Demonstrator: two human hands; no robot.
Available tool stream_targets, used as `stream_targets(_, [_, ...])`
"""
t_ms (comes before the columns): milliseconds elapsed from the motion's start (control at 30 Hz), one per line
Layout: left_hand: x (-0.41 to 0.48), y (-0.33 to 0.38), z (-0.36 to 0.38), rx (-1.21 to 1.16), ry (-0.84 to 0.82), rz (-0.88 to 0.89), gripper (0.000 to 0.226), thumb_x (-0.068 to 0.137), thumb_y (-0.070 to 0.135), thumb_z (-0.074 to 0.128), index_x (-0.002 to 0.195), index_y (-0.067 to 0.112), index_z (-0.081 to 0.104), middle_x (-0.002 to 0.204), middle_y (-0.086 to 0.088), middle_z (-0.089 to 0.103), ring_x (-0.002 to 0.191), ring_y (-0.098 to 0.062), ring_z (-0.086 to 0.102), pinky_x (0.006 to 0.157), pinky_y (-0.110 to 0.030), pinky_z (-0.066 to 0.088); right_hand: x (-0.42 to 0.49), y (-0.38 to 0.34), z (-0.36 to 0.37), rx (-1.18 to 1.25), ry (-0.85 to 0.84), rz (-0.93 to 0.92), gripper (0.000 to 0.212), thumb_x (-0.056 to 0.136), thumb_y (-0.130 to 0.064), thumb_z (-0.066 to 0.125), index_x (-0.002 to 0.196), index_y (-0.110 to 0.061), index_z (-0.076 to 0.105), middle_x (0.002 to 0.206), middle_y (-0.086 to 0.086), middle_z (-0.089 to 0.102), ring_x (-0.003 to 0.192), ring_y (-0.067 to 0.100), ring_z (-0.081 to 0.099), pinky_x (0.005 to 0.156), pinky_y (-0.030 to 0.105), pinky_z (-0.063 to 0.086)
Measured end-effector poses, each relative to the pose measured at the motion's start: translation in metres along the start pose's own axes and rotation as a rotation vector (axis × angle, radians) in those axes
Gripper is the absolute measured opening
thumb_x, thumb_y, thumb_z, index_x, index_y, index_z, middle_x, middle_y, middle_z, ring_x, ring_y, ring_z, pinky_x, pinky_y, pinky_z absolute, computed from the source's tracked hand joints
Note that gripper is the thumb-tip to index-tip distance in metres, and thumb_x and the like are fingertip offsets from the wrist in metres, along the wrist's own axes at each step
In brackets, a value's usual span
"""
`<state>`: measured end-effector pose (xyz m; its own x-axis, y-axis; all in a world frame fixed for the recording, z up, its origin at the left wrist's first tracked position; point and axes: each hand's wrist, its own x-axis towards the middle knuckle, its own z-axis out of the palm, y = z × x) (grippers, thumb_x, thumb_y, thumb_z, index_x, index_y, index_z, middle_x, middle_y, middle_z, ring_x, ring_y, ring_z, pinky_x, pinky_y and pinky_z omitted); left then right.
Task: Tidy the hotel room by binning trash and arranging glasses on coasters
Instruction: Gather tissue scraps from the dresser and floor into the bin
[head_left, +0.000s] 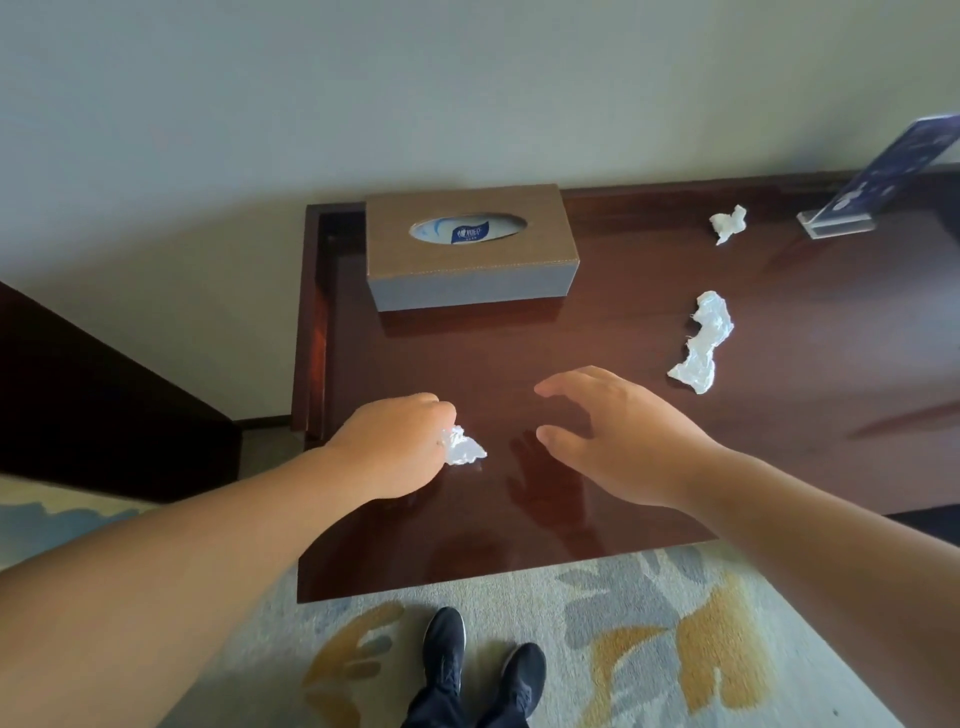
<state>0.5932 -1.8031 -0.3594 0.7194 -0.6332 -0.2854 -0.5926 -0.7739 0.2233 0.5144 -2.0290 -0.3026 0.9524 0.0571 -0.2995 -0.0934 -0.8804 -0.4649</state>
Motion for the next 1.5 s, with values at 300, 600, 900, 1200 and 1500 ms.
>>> stream_targets(300, [0.020, 0.018, -0.061, -0.106, 0.213, 0.185, 0.045, 0.092, 0.047, 0.036, 0.054, 0.024, 0.034, 0.058, 0.006, 0.042, 0.053, -0.011, 0.042, 0.049, -0.027, 0.024, -0.014, -0.006, -0.043, -0.014, 0.112, 0.081, 0.047, 0.088, -0.055, 0.050, 0.132, -0.041, 0.044, 0.137, -0.022, 0.043, 0.085, -0.002, 0.050, 0.074, 0.019, 0.037])
stream_targets(600, [0.047, 0.062, -0.103, -0.180, 0.249, 0.256, 0.015, 0.082, 0.015, 0.046, 0.070, 0.014, 0.038, 0.069, 0.000, 0.057, 0.065, -0.026, 0.055, 0.057, -0.039, 0.045, -0.049, 0.007, -0.083, -0.053, 0.236, 0.183, 0.045, 0.087, -0.054, 0.050, 0.130, -0.043, 0.045, 0.141, -0.018, 0.040, 0.101, 0.006, 0.053, 0.077, 0.025, 0.039])
stream_targets(900, [0.071, 0.115, -0.113, -0.120, 0.172, 0.384, 0.025, 0.090, 0.008, 0.038, 0.080, 0.030, 0.045, 0.069, 0.008, 0.050, 0.063, -0.015, 0.052, 0.053, -0.030, 0.037, -0.072, 0.051, -0.113, -0.065, 0.301, 0.212, 0.045, 0.086, -0.053, 0.049, 0.129, -0.042, 0.046, 0.133, -0.022, 0.045, 0.109, 0.005, 0.051, 0.081, 0.023, 0.038])
stream_targets(1200, [0.122, 0.188, -0.094, -0.074, 0.166, 0.200, 0.031, 0.089, 0.041, 0.042, 0.067, 0.019, 0.044, 0.060, 0.005, 0.049, 0.056, -0.013, 0.047, 0.049, -0.029, 0.029, -0.071, 0.144, -0.149, -0.085, 0.254, 0.103, 0.045, 0.088, -0.051, 0.050, 0.131, -0.040, 0.046, 0.129, -0.021, 0.047, 0.084, -0.005, 0.047, 0.066, 0.008, 0.030])
stream_targets(1500, [0.166, 0.254, -0.067, -0.070, 0.150, 0.067, 0.016, 0.094, 0.022, 0.037, 0.080, 0.024, 0.045, 0.069, 0.008, 0.049, 0.060, -0.013, 0.049, 0.049, -0.027, 0.028, -0.062, 0.227, -0.174, -0.064, 0.145, 0.014, 0.048, 0.089, -0.053, 0.049, 0.134, -0.038, 0.043, 0.136, -0.018, 0.044, 0.090, 0.002, 0.051, 0.076, 0.021, 0.036])
